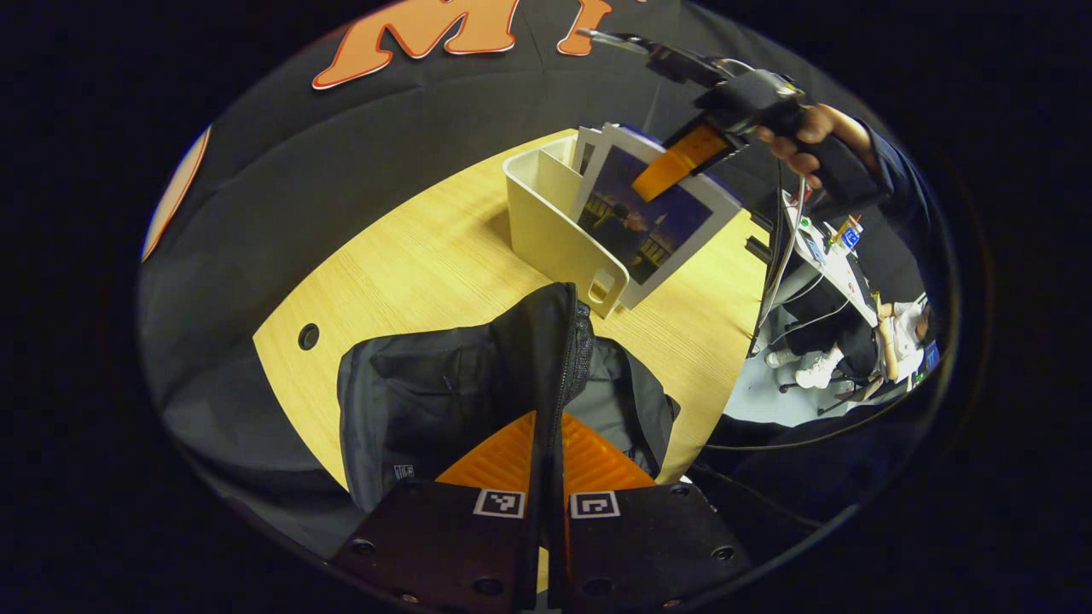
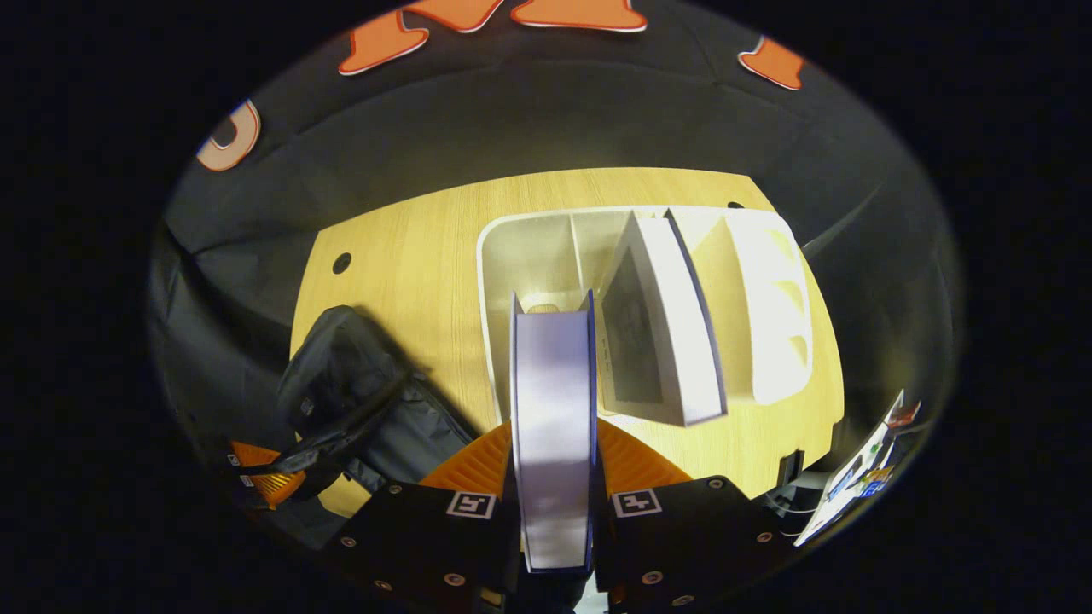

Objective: Open the schoolbag, grab two books from the bookshelf and put them into the schoolbag.

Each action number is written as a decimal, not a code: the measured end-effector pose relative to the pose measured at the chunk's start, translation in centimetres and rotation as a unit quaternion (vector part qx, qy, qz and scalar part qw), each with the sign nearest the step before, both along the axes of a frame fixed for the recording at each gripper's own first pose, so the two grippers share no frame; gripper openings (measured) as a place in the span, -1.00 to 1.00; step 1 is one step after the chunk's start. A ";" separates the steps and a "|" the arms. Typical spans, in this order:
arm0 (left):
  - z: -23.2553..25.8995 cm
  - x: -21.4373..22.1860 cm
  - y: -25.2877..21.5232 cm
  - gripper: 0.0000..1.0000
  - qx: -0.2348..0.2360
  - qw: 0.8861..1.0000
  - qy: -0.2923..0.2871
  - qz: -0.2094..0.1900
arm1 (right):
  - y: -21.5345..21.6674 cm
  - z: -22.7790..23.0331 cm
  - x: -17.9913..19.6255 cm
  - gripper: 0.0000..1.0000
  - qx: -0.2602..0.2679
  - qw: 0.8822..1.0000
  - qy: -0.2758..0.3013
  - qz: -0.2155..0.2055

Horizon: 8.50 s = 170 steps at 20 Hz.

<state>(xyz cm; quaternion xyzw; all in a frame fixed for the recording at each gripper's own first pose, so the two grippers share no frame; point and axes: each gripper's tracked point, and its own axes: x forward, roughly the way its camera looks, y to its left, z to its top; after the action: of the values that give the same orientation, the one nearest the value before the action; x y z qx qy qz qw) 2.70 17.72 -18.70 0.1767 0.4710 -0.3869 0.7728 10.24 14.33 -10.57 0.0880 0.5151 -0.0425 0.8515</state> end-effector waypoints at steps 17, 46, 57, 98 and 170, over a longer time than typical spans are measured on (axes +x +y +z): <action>-0.2 0.9 0.0 -0.89 -0.024 0.999 0.011 0.038 | -1.0 1.7 -14.2 -0.35 0.188 0.972 -0.091 -0.106; 1.9 0.2 -0.5 -0.91 -0.040 0.996 0.005 0.083 | 17.1 -8.0 -9.1 -0.36 0.467 0.870 -0.135 -0.080; 2.4 -0.5 -2.4 -0.92 -0.061 0.993 0.011 0.097 | 22.4 -11.2 -3.6 -0.35 0.485 0.849 -0.165 -0.130; -0.2 1.6 -1.3 -0.92 -0.030 0.991 0.002 0.131 | -7.2 -0.7 6.3 0.98 -0.039 0.995 -0.006 0.087; 3.4 0.2 -4.2 -0.92 -0.088 0.988 -0.024 0.122 | 17.6 -10.0 -9.5 -0.36 0.485 0.857 -0.139 -0.109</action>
<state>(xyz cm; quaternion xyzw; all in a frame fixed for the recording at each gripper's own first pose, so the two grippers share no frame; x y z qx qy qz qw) 2.94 13.52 -15.28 0.0586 0.4348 -0.3254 0.8376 0.71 31.95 -20.53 0.5506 0.3340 0.1324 0.7535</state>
